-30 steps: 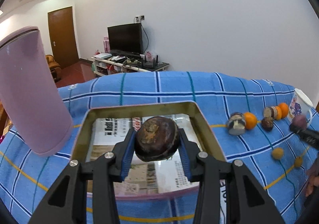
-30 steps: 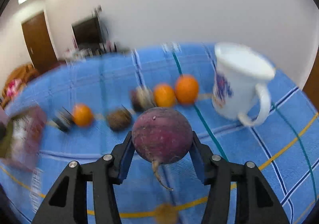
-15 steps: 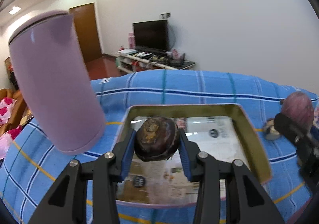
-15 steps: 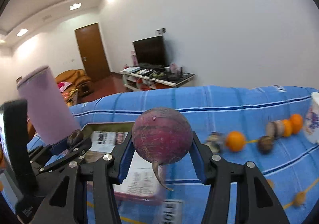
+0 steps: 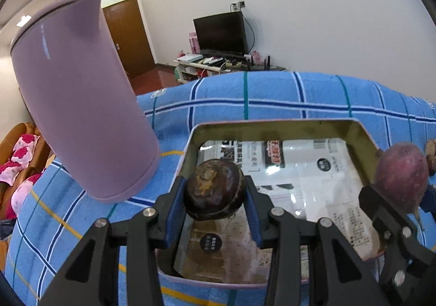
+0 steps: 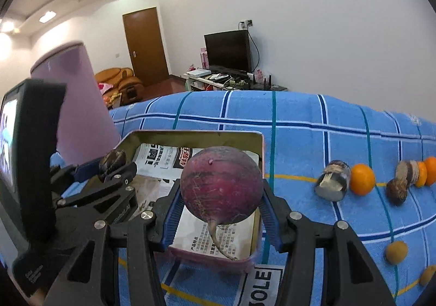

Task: Organize fruits
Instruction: 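Lower the mangosteen into the tin with the left gripper while the right gripper places the turnip beside it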

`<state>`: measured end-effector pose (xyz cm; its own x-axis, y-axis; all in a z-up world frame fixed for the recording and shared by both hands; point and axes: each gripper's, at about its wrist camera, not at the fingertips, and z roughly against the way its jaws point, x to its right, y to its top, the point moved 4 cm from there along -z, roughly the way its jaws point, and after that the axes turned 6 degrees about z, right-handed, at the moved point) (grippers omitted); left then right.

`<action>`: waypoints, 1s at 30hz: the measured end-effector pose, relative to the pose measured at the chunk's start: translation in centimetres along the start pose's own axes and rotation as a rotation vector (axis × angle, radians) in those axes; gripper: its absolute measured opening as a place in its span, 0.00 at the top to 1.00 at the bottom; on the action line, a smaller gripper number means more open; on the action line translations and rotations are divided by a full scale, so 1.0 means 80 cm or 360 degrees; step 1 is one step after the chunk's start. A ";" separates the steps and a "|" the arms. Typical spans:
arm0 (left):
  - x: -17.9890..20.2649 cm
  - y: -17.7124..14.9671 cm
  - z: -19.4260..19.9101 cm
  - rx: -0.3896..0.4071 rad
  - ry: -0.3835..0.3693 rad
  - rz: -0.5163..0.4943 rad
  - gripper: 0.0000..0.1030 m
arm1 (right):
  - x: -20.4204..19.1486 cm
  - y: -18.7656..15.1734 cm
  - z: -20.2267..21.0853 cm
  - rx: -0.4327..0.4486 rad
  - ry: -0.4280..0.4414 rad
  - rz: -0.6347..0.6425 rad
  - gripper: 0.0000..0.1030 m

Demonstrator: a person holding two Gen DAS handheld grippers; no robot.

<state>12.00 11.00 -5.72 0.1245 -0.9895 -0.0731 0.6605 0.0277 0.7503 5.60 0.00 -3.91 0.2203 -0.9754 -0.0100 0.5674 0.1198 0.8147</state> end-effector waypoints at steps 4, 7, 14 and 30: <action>-0.005 -0.004 0.000 -0.0017 -0.0004 0.0013 0.58 | -0.003 -0.003 -0.005 -0.0029 0.0025 0.0029 0.47; -0.006 -0.004 0.002 -0.0016 -0.0003 0.0010 0.58 | -0.003 -0.003 -0.011 -0.0041 0.0055 0.0026 0.47; -0.005 -0.006 0.005 -0.0010 -0.0011 0.0014 0.58 | 0.003 -0.007 -0.017 -0.0044 0.0187 -0.0040 0.46; 0.002 -0.005 0.017 0.0006 -0.0093 0.0024 0.31 | 0.062 0.001 0.038 0.0280 0.0043 -0.0363 0.26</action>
<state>10.73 10.62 -5.13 0.0909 -0.9956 -0.0230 0.6562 0.0425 0.7534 4.29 -5.36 -2.13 0.1249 -0.9679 -0.2182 0.4587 -0.1386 0.8777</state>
